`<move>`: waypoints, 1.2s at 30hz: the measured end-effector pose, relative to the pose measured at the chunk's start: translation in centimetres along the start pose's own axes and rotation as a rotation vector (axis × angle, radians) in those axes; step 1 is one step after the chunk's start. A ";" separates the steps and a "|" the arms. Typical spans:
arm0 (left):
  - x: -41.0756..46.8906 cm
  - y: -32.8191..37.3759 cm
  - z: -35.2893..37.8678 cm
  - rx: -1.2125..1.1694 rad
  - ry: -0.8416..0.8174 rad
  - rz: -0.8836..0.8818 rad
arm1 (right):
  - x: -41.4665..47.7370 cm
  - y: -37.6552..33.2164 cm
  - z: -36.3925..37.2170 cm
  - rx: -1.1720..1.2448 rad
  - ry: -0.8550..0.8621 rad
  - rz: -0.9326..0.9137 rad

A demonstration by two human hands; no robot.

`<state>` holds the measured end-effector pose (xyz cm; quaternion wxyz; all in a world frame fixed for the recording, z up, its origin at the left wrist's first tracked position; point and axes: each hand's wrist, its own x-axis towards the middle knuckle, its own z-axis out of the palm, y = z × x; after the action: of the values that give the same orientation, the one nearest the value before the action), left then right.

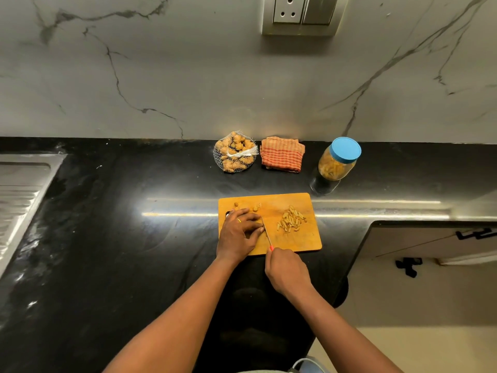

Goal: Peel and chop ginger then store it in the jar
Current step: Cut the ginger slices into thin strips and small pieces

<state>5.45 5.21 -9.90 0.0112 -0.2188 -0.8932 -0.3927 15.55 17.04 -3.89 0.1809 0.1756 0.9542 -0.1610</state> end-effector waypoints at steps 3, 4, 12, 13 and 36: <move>0.0 0.0 0.0 0.000 -0.003 -0.012 | -0.8 0.6 0.2 0.012 0.010 -0.005; 0.0 0.1 0.0 0.000 -0.005 -0.015 | -1.0 0.8 0.2 0.016 0.011 -0.008; 0.0 0.2 -0.2 -0.010 -0.012 -0.035 | -1.9 2.0 0.0 0.050 0.075 0.002; 0.0 0.2 -0.1 -0.015 -0.013 -0.037 | -1.8 2.0 -0.1 0.056 0.086 0.003; 0.0 0.2 -0.1 -0.028 0.007 -0.016 | -0.1 0.2 0.8 0.079 0.077 -0.029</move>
<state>5.55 5.27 -9.67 0.0078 -0.2103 -0.8892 -0.4062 15.95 16.88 -4.56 0.1348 0.1750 0.9557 -0.1945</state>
